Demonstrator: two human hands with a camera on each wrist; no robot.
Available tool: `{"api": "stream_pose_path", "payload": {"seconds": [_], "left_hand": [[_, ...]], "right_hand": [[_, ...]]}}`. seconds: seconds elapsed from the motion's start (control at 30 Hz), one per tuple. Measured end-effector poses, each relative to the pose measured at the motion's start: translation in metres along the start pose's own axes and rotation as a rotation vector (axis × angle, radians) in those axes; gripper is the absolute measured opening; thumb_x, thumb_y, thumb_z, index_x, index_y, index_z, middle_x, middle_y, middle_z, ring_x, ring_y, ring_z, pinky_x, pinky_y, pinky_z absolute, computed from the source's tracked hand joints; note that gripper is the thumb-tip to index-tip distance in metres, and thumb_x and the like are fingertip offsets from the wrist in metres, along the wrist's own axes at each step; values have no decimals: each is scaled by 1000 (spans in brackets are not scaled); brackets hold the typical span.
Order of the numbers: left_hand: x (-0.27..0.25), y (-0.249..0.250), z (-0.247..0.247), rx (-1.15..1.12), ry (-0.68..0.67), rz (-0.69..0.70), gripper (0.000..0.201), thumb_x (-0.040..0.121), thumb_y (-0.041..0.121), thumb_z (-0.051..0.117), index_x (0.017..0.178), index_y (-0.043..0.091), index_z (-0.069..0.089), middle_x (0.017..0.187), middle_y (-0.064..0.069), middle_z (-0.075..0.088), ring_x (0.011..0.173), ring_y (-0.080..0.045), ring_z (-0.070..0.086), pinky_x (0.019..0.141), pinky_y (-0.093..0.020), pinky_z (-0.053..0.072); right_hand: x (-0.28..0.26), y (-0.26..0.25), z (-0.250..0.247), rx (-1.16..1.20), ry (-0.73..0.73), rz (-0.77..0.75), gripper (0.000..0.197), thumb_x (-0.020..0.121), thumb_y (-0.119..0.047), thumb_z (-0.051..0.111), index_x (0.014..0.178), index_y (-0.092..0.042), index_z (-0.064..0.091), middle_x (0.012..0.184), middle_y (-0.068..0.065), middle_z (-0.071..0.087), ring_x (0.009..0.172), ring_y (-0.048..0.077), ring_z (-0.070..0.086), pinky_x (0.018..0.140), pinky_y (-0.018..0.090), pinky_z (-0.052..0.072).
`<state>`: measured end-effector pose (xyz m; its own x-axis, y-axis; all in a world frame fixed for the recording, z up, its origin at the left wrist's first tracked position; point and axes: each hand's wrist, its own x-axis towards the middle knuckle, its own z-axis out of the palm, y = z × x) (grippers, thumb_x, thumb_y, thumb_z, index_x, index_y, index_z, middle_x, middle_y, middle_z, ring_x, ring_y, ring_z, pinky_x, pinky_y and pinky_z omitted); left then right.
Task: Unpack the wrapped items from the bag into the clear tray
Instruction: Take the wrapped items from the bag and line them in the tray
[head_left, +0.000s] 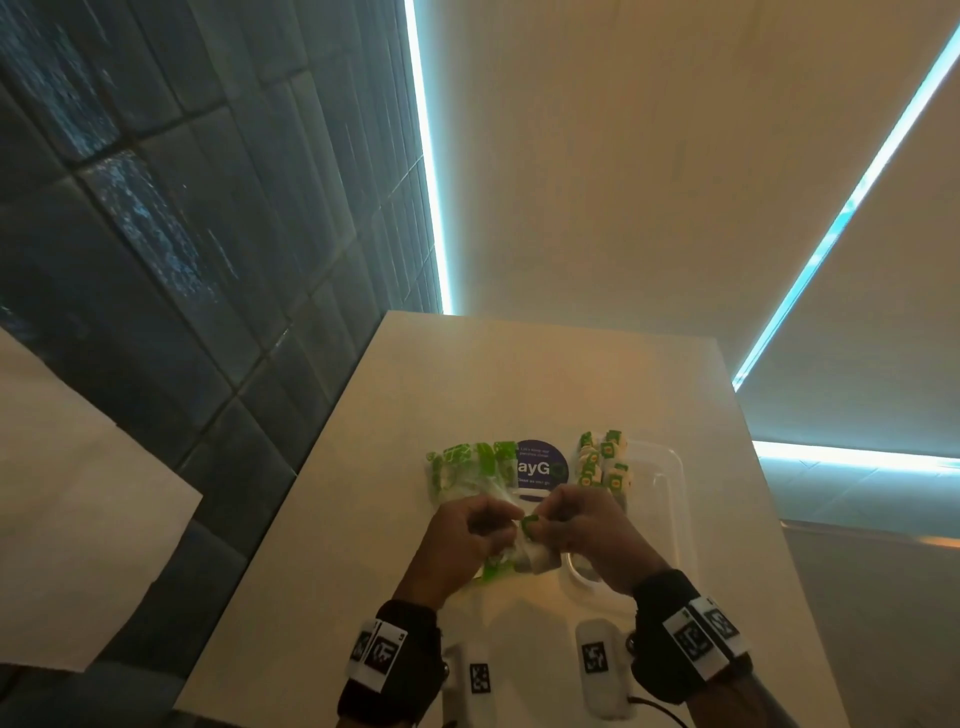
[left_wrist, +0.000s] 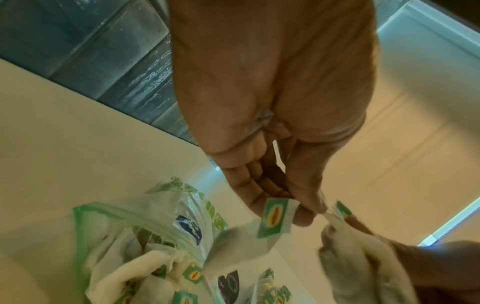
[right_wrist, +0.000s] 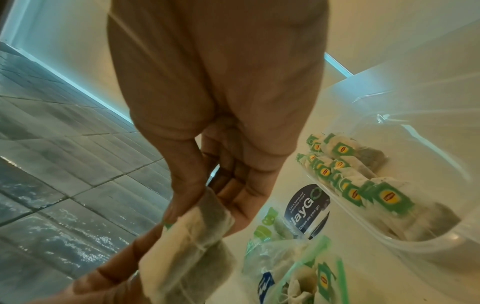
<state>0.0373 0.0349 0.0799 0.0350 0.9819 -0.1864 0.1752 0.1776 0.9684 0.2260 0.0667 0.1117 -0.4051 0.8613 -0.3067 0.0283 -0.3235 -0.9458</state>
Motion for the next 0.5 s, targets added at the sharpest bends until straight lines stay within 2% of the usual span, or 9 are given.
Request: {"api": "stream_pose_path", "payload": {"seconds": [0.07,0.13,0.23,0.3,0.37,0.43,0.5], "left_hand": [[0,-1,-2,40,-59,-21,32,81,2,71,97,30,73,92,4,73,89,-9,68,86,-28,56],[-1,-4,-3,123,-96,-28,31,79,8,75,103,26,72,93,7,69,83,-3,64,81,-23,54],[-2,-5,-1,172,-108,-19,28,72,10,82,93,25,72,88,11,66,80,-1,62,72,-16,49],[-3,-6,3,123,-86,-22,28,70,3,81,87,23,72,82,10,69,78,-4,64,71,-18,51],[-3,-8,4,68,-72,-27,28,70,1,80,88,21,74,86,4,72,83,-10,68,73,-24,55],[-4,-8,6,29,-67,-18,26,73,1,79,91,19,73,90,1,72,84,-12,68,74,-26,55],[-5,-7,7,-17,-24,1,21,77,2,75,94,14,72,89,0,71,78,-10,67,69,-24,53]], "right_hand": [[-1,-2,-1,33,4,4,7,80,7,68,82,2,63,86,21,63,80,31,62,69,34,56],[-1,-5,-2,63,6,8,7,81,8,66,83,3,62,87,22,62,81,31,62,70,34,56],[-2,-7,-2,92,29,20,8,82,8,65,88,5,61,87,23,61,80,31,61,67,33,56],[-2,-9,-1,113,43,24,9,83,8,64,90,7,60,86,22,61,77,29,60,63,31,56],[-1,-11,0,153,49,42,7,84,8,63,89,4,60,84,19,62,74,26,61,61,31,55],[0,-12,0,193,43,60,7,84,7,63,87,2,59,84,18,62,76,26,61,63,34,56],[2,-14,1,223,42,77,7,85,5,63,88,0,58,86,18,61,79,27,61,67,38,57]]}}
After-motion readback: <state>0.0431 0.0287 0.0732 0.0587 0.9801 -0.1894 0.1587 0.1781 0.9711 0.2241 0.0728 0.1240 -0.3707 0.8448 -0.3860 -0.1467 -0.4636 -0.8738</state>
